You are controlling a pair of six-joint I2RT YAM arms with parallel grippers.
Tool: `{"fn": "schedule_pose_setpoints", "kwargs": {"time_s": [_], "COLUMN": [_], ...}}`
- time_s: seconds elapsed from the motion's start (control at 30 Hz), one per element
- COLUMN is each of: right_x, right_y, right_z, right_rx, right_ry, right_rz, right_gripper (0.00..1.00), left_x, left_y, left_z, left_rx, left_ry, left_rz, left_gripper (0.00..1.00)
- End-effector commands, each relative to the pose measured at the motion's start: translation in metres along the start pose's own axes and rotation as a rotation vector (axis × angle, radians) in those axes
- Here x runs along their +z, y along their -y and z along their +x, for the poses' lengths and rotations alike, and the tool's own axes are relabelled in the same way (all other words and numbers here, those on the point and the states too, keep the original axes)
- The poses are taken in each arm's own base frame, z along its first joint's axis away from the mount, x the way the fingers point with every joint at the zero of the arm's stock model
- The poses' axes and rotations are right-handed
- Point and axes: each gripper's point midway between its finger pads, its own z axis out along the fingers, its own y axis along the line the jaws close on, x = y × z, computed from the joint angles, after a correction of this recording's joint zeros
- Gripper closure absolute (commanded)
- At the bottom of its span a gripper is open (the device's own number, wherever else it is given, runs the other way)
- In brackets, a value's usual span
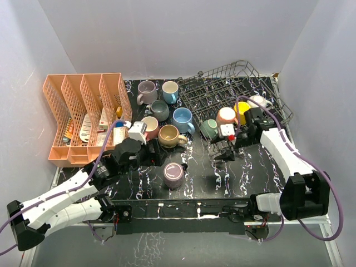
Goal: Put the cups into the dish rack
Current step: Pick up the cup at the center of the board.
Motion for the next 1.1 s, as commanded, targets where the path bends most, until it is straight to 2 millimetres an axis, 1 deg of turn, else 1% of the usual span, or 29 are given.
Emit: {"fn": "schedule_pose_setpoints", "kwargs": {"time_s": [0.0,0.1,0.3,0.37,0.53,0.67,0.9,1.07], "right_x": [0.015,0.038,0.086,0.101,0.129,0.145,0.161,0.171], "right_y": [0.018,0.017,0.012,0.009,0.003,-0.005,-0.014,-0.017], "right_z": [-0.008,-0.009,-0.007,-0.005,0.009,0.020,0.035,0.041], "right_rx": [-0.207,-0.270,-0.323,-0.329,-0.327,-0.334,-0.309,-0.293], "right_ry": [-0.080,-0.120,-0.175,-0.183,-0.238,-0.297,-0.351,-0.368], "right_rz": [-0.049,-0.117,-0.215,-0.249,-0.320,-0.347,-0.361,-0.355], "right_gripper": [0.30,0.29,0.29,0.29,0.29,0.29,0.31,0.37], "left_x": [-0.006,-0.008,-0.011,-0.011,-0.013,-0.015,-0.019,-0.021], "left_y": [-0.024,-0.030,-0.037,-0.035,-0.036,-0.038,-0.041,-0.044], "left_z": [0.008,0.007,0.005,0.004,0.002,0.002,-0.001,0.001], "left_rx": [-0.036,-0.047,-0.056,-0.065,-0.074,-0.079,-0.104,-0.113], "left_ry": [0.000,0.018,0.038,0.045,0.058,0.067,0.108,0.110], "left_rz": [-0.096,-0.115,-0.146,-0.136,-0.137,-0.142,-0.132,-0.135], "left_gripper": [0.19,0.19,0.19,0.19,0.20,0.20,0.21,0.21]}}
